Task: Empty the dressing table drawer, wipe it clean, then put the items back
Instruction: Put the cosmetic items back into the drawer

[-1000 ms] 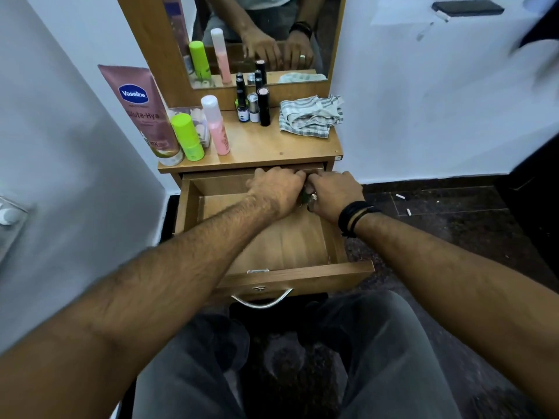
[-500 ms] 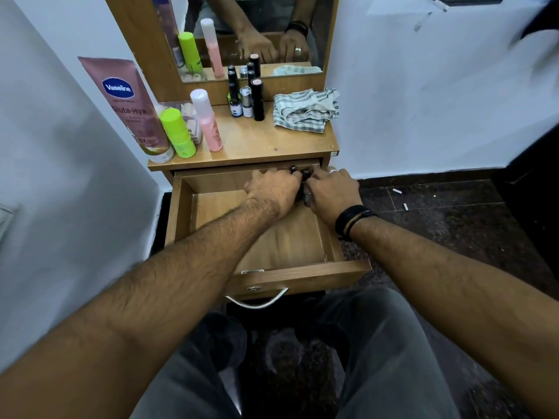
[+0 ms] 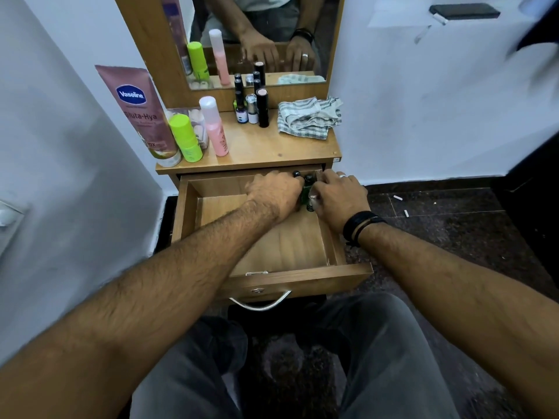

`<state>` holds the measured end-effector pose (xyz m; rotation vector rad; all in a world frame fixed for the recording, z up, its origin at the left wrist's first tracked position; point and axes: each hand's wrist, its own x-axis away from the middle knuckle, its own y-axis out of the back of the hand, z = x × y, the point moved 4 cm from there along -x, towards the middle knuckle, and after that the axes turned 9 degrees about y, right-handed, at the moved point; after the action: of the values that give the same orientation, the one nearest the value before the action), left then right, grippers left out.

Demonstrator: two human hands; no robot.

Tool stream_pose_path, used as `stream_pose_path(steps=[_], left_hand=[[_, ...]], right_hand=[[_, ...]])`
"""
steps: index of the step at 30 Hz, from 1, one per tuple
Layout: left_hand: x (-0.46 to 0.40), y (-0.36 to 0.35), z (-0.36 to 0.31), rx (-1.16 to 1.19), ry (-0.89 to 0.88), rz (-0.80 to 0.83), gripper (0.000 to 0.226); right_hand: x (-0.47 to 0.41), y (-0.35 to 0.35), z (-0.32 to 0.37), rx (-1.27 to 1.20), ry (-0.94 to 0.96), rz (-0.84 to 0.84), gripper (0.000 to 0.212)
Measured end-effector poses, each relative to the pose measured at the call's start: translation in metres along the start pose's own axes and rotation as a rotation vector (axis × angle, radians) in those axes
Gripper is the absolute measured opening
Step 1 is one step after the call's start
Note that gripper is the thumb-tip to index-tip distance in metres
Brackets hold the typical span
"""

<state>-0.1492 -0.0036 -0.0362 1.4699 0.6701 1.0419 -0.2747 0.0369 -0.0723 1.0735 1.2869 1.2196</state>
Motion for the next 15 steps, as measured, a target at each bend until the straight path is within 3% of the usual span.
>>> stream_pose_path(steps=[9,15], left_hand=[[-0.005,0.114,0.031,-0.079,0.004,-0.372,0.023],[-0.042,0.162,0.072,-0.145,0.217,-0.315,0.025]], right_hand=[[-0.051,0.072,-0.004,-0.305,-0.018,-0.197,0.024],[-0.112,0.096,0.006,-0.478,-0.036,-0.299,0.025]])
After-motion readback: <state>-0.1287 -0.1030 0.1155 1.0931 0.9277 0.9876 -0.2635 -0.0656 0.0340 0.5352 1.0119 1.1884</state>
